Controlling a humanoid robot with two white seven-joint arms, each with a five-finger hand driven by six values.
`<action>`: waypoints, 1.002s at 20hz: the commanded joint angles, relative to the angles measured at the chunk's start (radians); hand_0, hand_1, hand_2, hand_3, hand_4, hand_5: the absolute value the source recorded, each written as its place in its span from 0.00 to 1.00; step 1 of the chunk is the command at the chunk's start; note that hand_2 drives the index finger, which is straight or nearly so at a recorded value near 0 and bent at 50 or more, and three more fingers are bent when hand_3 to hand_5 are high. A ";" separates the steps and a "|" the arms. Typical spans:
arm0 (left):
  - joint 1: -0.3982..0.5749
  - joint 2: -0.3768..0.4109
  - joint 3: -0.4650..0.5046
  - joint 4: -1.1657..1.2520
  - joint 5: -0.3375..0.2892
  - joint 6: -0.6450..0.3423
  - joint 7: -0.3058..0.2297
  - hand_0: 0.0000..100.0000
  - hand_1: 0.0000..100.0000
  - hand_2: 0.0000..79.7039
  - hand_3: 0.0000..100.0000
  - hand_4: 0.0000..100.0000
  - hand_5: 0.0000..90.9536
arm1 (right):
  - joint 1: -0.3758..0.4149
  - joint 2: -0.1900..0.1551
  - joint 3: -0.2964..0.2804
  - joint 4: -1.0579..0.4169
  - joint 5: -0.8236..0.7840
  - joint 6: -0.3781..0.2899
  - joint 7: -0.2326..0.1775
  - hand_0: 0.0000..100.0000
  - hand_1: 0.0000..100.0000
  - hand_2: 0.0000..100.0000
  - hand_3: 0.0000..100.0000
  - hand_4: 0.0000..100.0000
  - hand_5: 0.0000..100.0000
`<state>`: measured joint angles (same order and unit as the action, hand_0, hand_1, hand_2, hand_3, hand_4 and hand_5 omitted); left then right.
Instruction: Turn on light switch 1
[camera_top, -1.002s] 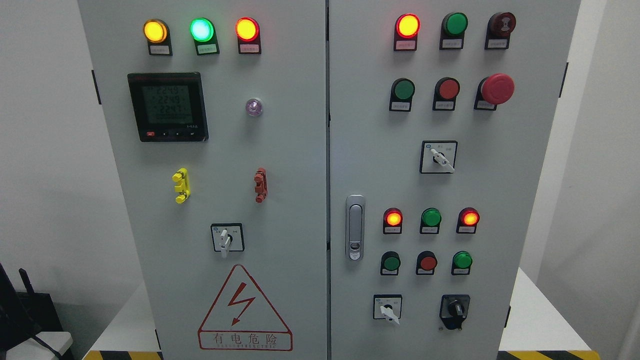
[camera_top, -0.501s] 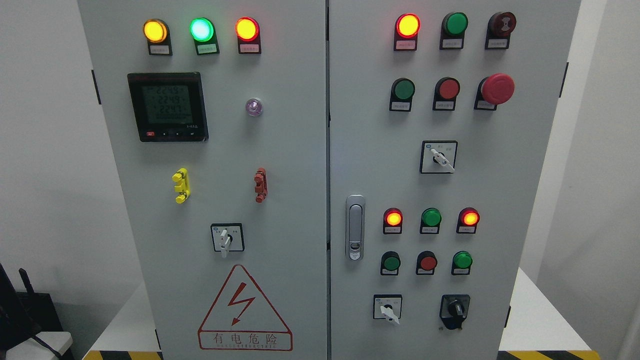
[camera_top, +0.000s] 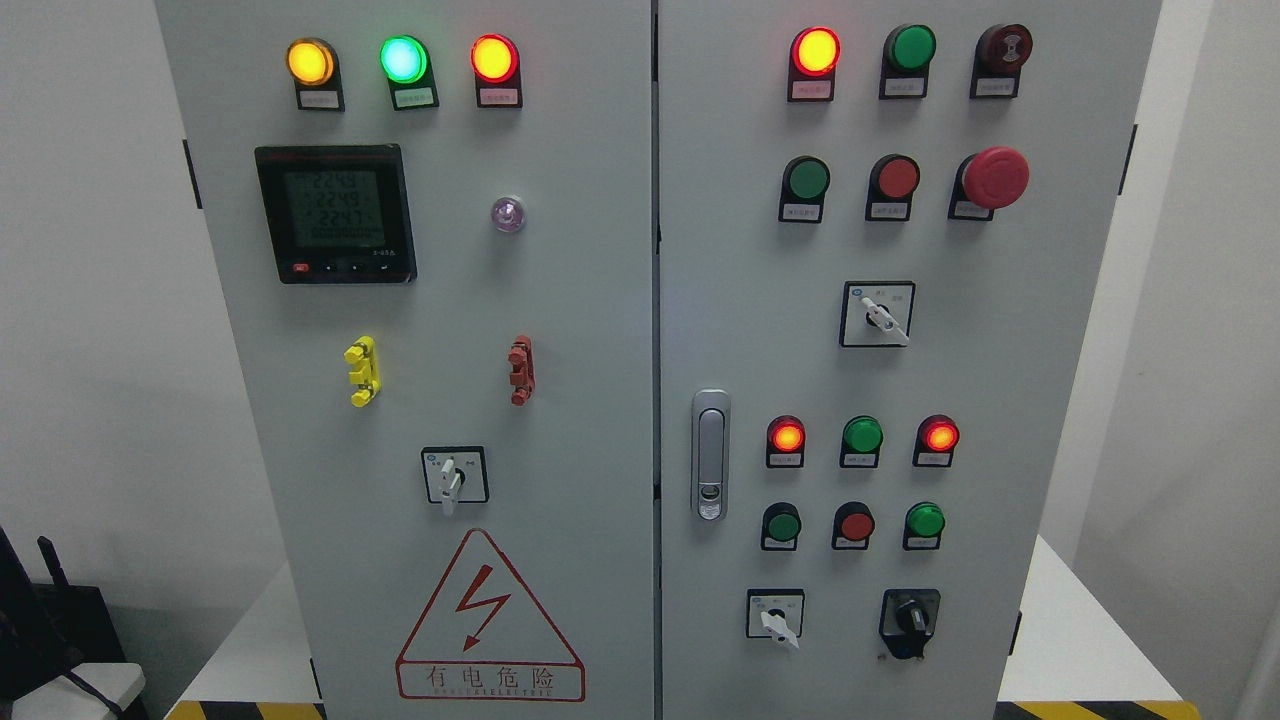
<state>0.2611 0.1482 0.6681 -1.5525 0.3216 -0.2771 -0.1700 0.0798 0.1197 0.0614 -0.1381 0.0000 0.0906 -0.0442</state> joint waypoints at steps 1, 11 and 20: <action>-0.033 0.039 -0.222 -0.264 -0.058 0.006 0.044 0.08 0.41 0.53 0.65 0.72 0.63 | 0.000 0.000 0.000 0.000 -0.018 0.000 0.000 0.12 0.39 0.00 0.00 0.00 0.00; -0.072 0.030 -0.406 -0.348 -0.108 0.004 0.119 0.09 0.39 0.55 0.67 0.74 0.71 | 0.000 0.000 0.000 0.000 -0.018 0.000 0.000 0.12 0.39 0.00 0.00 0.00 0.00; -0.097 0.001 -0.602 -0.385 -0.234 0.013 0.286 0.07 0.42 0.60 0.71 0.78 0.77 | 0.000 0.000 0.000 0.000 -0.018 0.000 0.000 0.12 0.39 0.00 0.00 0.00 0.00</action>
<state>0.1869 0.1678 0.2937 -1.8515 0.1574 -0.2691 0.0590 0.0798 0.1197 0.0614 -0.1381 0.0000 0.0906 -0.0442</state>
